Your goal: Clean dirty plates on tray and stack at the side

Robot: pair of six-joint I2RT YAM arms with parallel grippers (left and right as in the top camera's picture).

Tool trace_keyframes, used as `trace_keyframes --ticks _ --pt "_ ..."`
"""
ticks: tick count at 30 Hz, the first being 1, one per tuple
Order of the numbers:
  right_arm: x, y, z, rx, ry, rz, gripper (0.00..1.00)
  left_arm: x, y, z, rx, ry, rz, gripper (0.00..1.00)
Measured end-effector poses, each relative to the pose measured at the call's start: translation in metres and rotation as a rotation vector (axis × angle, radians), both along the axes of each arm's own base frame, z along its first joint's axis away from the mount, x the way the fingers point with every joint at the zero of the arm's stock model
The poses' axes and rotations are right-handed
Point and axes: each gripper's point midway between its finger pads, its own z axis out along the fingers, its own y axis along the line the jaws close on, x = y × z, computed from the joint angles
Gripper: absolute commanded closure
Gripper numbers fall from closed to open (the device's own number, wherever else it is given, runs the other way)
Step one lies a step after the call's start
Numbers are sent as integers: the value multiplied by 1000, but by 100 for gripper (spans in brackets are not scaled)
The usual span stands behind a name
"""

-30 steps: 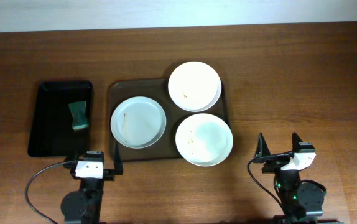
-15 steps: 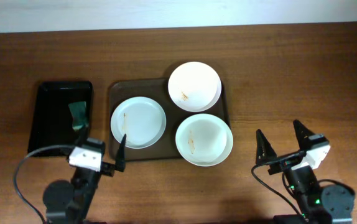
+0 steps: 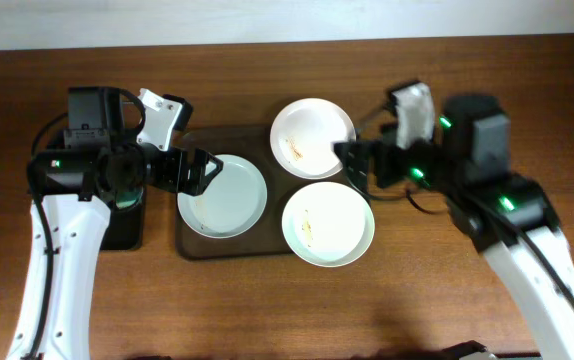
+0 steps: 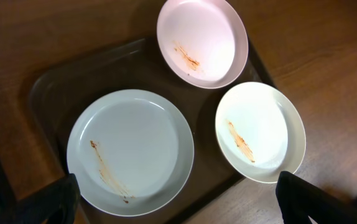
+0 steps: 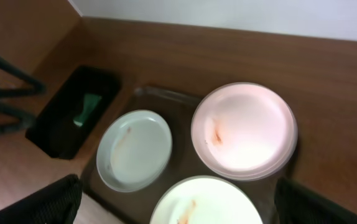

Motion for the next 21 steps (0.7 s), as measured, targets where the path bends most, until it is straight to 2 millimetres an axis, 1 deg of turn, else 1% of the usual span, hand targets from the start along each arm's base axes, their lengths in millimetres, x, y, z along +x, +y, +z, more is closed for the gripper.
trace_keyframes --ticks 1,2,3,4,6,8,9,10,12,13,14,15,16,17,18,20,21 --pt "12 16 -14 -13 53 34 2 0 -1 -3 -3 11 -2 1" --pt "19 25 -26 -16 74 52 2 0 -1 -2 -3 11 -2 1" --pt "31 35 -35 -6 82 66 2 0 -1 -2 -3 12 -2 1" --pt "44 47 -55 28 138 64 2 0 -1 -2 -3 12 -2 1" --pt "56 58 -67 85 183 61 2 0 -1 -1 -3 11 -2 1" --pt "60 69 -89 85 246 44 2 1 3 -3 13 14 11 1" --pt "59 75 -98 66 263 29 1 2 9 -6 37 29 51 1" --pt "57 83 -104 35 264 5 5 6 20 -14 76 59 123 1" --pt "61 91 -95 4 223 -43 20 11 44 -25 110 118 274 1" --pt "64 97 -90 -7 198 -74 23 12 63 -28 111 146 378 1" --pt "64 103 -95 -27 198 -90 27 13 84 -28 110 159 469 1" --pt "64 112 -114 -60 223 -91 30 12 104 -29 107 169 549 1" --pt "62 118 -133 -88 258 -92 34 11 114 -29 106 175 589 1" --pt "61 122 -152 -109 293 -97 41 11 118 -29 106 177 606 1" --pt "60 123 -182 -146 354 -110 44 10 119 -29 107 180 611 1" --pt "58 120 -201 -170 401 -135 48 10 120 -30 111 180 618 1" --pt "57 121 -207 -173 413 -140 50 10 121 -31 117 184 622 1"
